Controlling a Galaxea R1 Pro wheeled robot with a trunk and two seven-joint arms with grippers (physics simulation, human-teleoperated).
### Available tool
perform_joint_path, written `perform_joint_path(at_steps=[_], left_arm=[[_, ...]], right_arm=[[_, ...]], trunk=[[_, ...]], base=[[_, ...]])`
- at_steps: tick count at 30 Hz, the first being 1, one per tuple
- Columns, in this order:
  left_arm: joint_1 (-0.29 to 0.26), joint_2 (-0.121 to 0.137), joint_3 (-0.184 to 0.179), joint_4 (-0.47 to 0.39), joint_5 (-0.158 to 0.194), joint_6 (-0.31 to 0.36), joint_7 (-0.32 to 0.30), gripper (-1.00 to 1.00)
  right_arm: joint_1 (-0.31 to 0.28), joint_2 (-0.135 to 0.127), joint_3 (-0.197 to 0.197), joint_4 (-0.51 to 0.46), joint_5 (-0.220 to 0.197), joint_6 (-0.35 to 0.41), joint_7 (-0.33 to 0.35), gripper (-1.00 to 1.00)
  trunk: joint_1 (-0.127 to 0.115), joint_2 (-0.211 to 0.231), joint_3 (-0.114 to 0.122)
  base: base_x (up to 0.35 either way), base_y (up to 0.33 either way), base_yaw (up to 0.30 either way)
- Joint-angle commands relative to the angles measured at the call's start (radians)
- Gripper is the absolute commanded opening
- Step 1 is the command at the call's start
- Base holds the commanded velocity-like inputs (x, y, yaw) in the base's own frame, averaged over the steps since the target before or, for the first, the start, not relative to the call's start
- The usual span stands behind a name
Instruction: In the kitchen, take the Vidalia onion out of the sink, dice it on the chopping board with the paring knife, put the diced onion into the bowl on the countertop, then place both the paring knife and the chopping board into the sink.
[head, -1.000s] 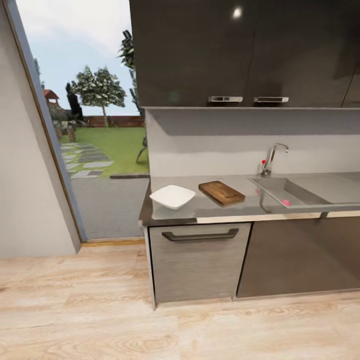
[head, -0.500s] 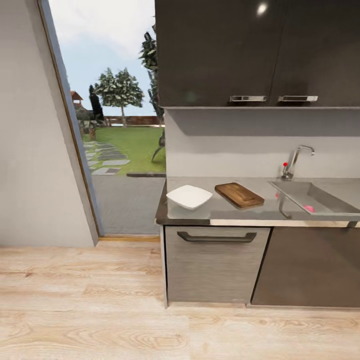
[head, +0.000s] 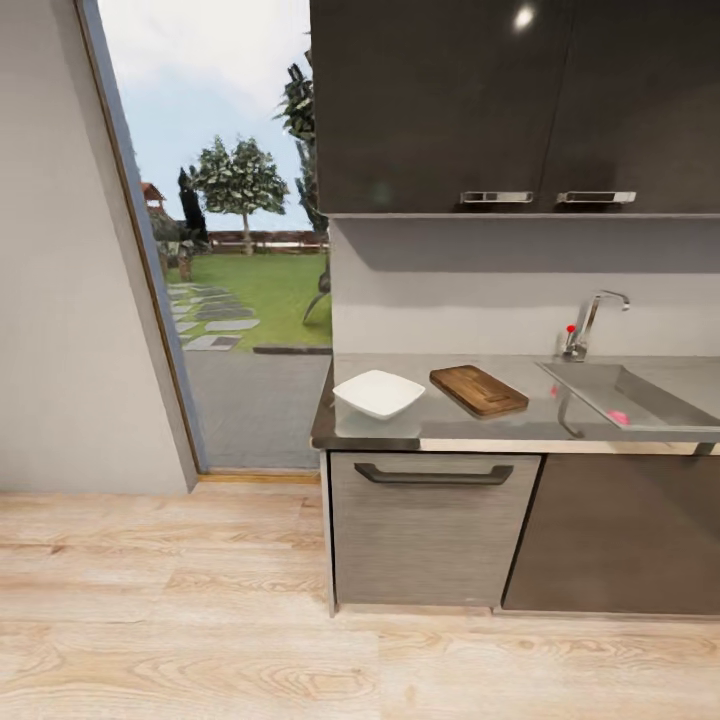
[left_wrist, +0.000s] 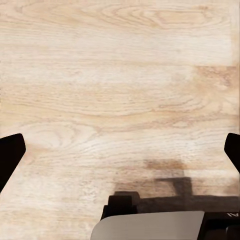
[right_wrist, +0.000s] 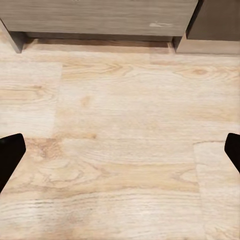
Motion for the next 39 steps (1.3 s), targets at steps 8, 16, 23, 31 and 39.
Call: perform_joint_path(at_steps=[8, 16, 23, 31, 39], left_arm=[[-0.002, 0.001, 0.0, 0.002, 0.001, -0.002, 0.001, 1.0], [-0.001, 0.001, -0.001, 0.006, 0.007, -0.002, 0.001, 1.0], [-0.001, 0.001, -0.001, 0.01, 0.007, -0.002, 0.001, 1.0], [0.0, 0.0, -0.001, 0.021, 0.007, -0.002, 0.001, 1.0], [0.0, 0.0, -0.001, 0.031, 0.007, -0.004, -0.001, 1.0]], right_arm=[[0.0, 0.0, 0.0, -0.001, -0.001, -0.002, -0.002, 1.0], [0.001, 0.004, 0.0, -0.167, 0.001, 0.01, -0.081, 1.0], [0.001, 0.01, 0.003, -0.434, 0.002, 0.184, -0.18, 1.0], [0.0, 0.015, 0.006, -0.77, 0.001, 0.457, -0.196, 1.0], [-0.039, 0.017, 0.009, -0.956, 0.002, 0.655, -0.207, 1.0]], trunk=[[0.0, 0.0, -0.001], [0.0, 0.0, -0.001], [0.0, 0.0, -0.001], [0.0, 0.0, -0.001], [0.0, 0.0, -0.001]], base=[[0.0, 0.0, 0.0], [0.0, 0.0, 0.0], [0.0, 0.0, 0.0], [0.0, 0.0, 0.0], [0.0, 0.0, 0.0]])
